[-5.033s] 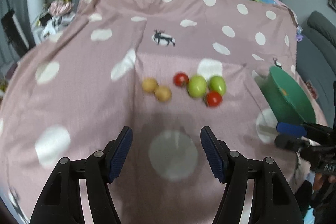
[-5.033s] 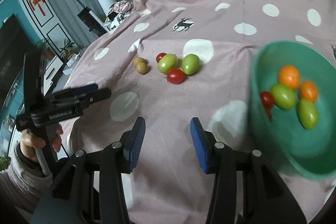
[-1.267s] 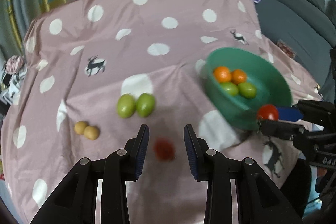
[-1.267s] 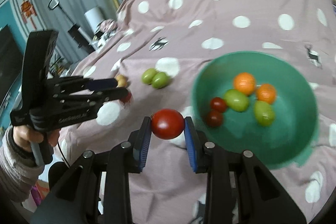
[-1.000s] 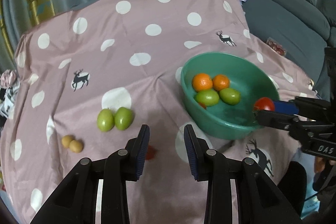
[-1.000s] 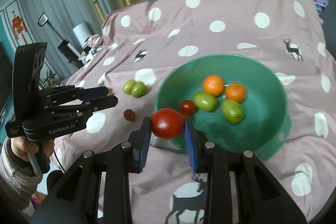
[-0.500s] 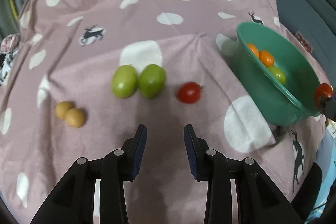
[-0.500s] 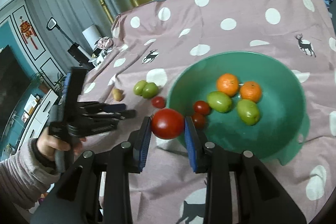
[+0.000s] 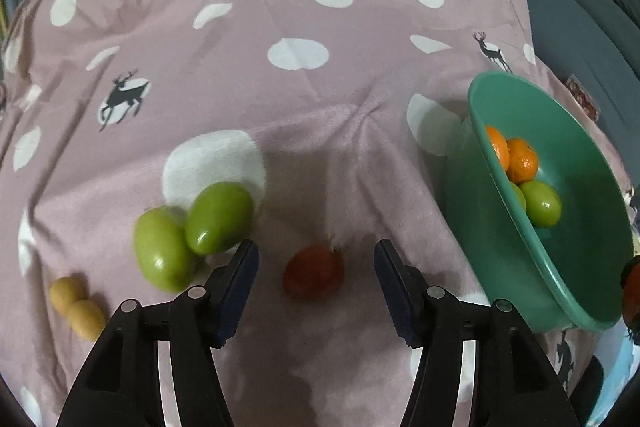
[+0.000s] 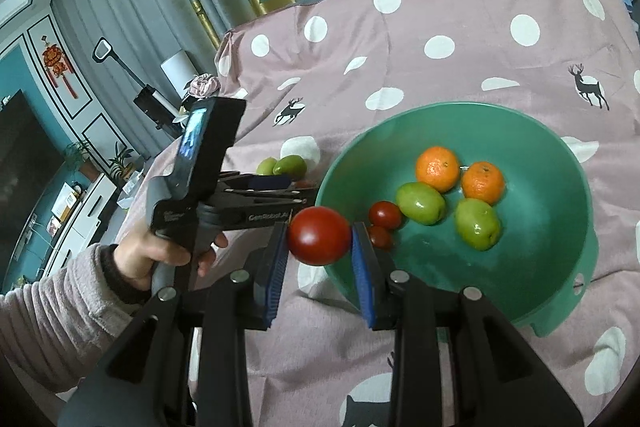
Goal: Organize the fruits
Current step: 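Carry both red tomatoes over the green bowl and open both tools inside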
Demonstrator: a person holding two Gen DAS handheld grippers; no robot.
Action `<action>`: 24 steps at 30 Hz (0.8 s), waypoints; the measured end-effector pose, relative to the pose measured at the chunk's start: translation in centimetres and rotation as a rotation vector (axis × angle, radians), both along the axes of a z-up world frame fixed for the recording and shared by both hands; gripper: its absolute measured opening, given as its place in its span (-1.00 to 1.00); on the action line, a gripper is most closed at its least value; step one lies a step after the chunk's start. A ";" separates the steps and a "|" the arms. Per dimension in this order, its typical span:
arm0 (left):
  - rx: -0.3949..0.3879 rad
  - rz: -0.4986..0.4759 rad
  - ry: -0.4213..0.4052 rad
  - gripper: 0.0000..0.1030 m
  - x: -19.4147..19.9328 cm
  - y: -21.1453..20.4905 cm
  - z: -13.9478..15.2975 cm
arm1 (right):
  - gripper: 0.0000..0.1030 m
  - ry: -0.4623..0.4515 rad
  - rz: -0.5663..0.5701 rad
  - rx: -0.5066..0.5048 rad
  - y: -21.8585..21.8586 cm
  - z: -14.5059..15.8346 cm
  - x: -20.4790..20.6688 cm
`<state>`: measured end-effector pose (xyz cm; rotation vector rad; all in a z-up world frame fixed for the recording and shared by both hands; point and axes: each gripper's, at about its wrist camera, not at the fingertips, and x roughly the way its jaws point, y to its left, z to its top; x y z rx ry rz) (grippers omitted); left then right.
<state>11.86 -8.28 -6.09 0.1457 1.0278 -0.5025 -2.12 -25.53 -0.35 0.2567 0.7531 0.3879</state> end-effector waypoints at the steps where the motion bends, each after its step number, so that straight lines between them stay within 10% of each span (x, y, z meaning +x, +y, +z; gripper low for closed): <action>1: 0.011 -0.009 0.006 0.16 0.1 -0.2 -0.2 | -0.38 0.000 0.001 0.004 -0.1 0.0 0.1; 9: 0.065 -0.042 0.008 -0.38 -0.1 -0.8 -0.8 | -0.38 -0.004 -0.008 0.020 -0.8 -0.1 0.3; 24: -0.055 -0.045 -0.041 -0.42 -2.9 0.7 3.8 | -0.38 -0.008 -0.046 0.021 -2.0 -0.1 -0.2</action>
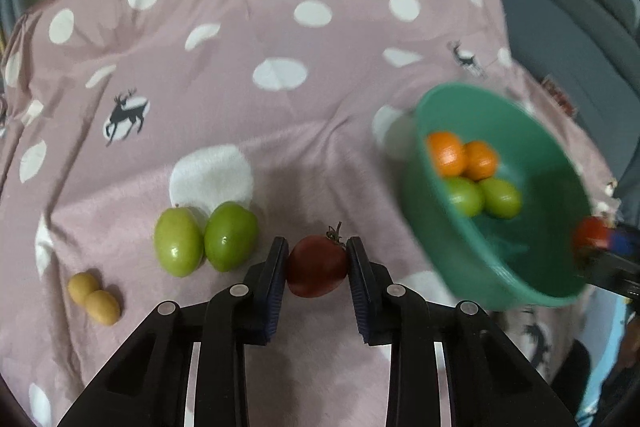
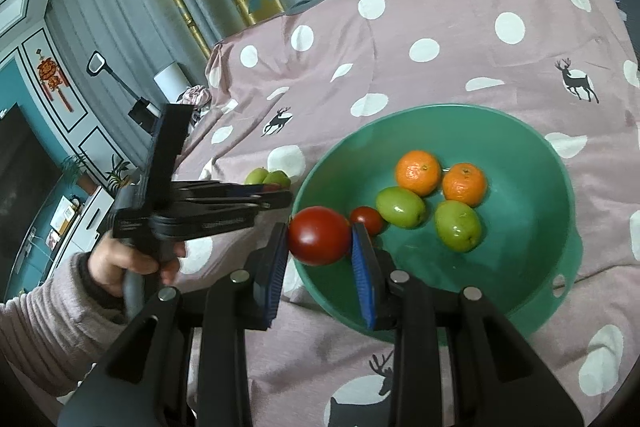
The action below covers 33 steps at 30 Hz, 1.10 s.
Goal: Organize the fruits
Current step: 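Carry both red tomatoes over the green bowl and open both tools inside, then withdraw both open tools from the bowl toward the green plums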
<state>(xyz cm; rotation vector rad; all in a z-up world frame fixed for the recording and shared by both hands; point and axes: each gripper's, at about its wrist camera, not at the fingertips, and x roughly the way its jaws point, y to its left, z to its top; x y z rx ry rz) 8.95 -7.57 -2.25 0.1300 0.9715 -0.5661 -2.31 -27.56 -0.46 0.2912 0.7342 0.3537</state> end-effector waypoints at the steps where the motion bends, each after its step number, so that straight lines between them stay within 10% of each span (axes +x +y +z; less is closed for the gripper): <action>1: -0.012 -0.007 -0.007 -0.42 -0.3 0.0 0.5 | -0.38 0.000 -0.007 0.002 -0.2 0.0 0.0; 10: -0.077 -0.136 -0.072 -0.42 -3.1 -3.9 4.5 | -0.38 0.001 -0.062 -0.007 -1.9 -0.2 -0.9; 26: 0.031 -0.248 -0.084 -0.41 -5.0 -10.2 3.0 | -0.34 0.031 -0.115 -0.016 -4.1 -1.5 -1.1; 33: -0.014 -0.158 -0.110 0.57 -4.9 -7.6 4.3 | -0.27 0.016 -0.134 0.011 -4.9 -1.1 -1.8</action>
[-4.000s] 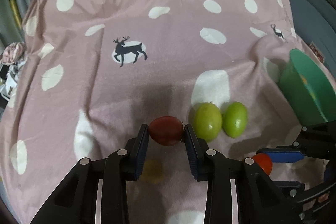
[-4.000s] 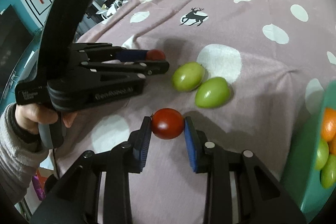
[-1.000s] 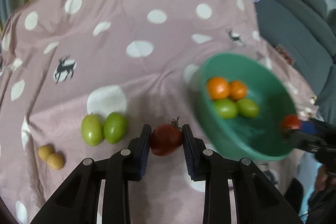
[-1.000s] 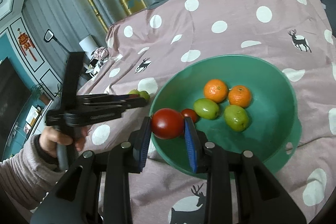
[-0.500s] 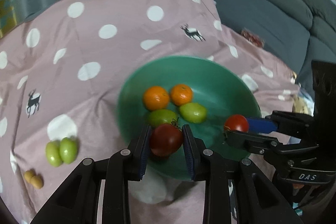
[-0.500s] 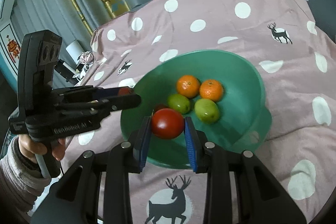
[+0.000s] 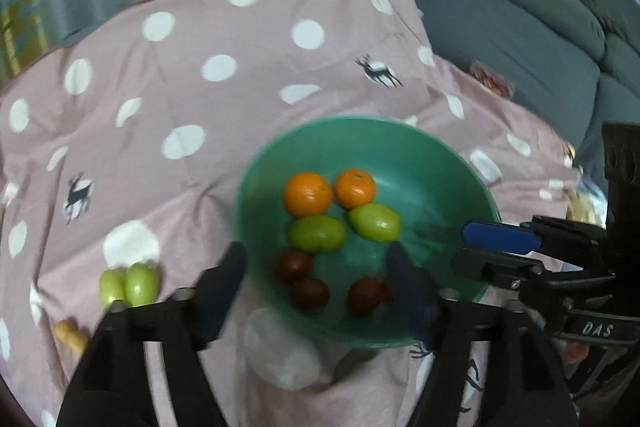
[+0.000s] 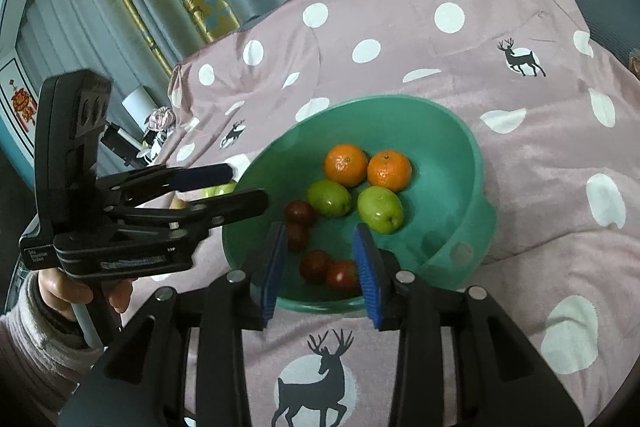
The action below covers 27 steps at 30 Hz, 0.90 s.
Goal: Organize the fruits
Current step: 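Withdraw both open tools from the bowl toward the green plums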
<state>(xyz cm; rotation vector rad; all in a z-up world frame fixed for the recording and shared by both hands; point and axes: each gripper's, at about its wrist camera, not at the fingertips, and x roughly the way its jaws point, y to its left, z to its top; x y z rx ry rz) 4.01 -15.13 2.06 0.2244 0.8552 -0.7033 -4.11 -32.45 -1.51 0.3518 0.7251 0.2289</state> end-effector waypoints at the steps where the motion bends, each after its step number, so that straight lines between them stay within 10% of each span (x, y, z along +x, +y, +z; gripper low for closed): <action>1: -0.012 0.026 0.000 0.59 0.0 0.9 0.2 | -0.26 -0.006 -0.001 0.000 0.0 0.2 -0.1; 17: 0.008 0.469 0.105 0.66 -3.7 18.3 -2.8 | -0.07 -0.053 0.099 -0.025 3.2 2.6 -2.2; 27: -0.045 0.532 0.167 0.68 -5.7 22.1 -4.3 | -0.05 -0.022 0.252 -0.090 9.0 2.6 -2.5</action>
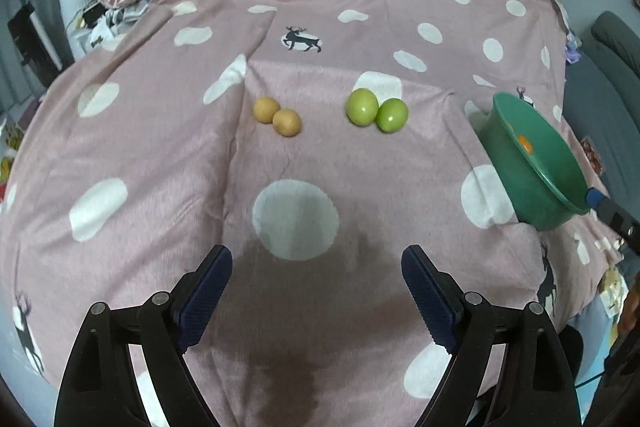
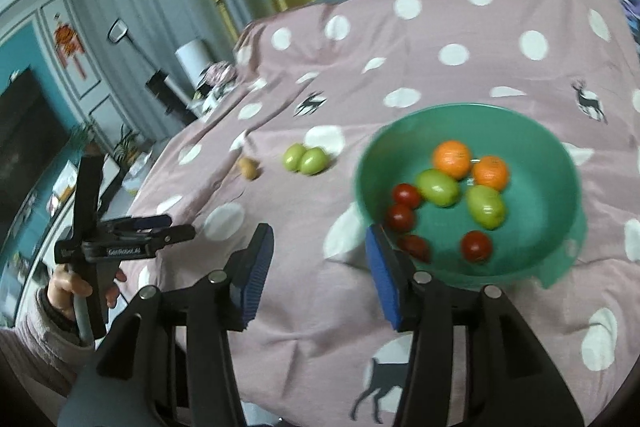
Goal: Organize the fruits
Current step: 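Withdraw both open tools from the bowl toward the green plums, then grasp a green plum with the left tool while the right tool grasps the other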
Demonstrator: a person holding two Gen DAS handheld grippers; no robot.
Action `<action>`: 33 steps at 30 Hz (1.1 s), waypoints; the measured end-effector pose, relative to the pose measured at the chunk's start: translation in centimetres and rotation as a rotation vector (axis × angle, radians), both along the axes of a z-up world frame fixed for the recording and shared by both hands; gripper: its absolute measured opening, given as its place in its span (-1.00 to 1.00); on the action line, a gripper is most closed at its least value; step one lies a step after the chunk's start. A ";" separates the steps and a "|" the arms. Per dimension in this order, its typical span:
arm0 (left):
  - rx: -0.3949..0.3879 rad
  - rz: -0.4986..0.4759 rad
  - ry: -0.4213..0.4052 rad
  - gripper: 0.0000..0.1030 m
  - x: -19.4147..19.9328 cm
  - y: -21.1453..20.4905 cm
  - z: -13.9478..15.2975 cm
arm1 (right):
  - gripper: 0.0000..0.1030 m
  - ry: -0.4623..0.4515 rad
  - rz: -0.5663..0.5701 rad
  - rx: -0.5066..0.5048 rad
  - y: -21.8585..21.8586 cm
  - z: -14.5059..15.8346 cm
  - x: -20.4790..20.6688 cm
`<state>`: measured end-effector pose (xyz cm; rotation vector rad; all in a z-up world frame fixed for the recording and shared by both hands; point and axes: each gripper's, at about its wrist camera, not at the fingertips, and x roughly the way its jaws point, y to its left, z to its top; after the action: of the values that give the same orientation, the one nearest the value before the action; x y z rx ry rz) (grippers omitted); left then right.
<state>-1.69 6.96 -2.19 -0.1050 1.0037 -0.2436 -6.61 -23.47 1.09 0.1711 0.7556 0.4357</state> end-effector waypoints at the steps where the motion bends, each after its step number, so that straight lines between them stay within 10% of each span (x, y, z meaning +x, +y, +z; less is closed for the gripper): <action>1: -0.008 -0.003 -0.001 0.68 -0.1 0.0 -0.1 | -0.03 0.003 0.014 -0.011 0.6 0.0 0.0; 19: -0.101 -0.070 -0.027 0.68 0.9 0.6 -1.1 | 0.02 0.126 0.055 -0.102 6.4 -2.6 3.3; 33: 0.007 -0.176 -0.101 0.68 7.6 -1.6 0.6 | 0.02 0.147 0.010 -0.208 9.8 -4.0 9.5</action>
<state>5.88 5.37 -1.54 0.0023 0.9136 -0.4030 2.93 -13.66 -2.90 0.0042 0.9410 0.3533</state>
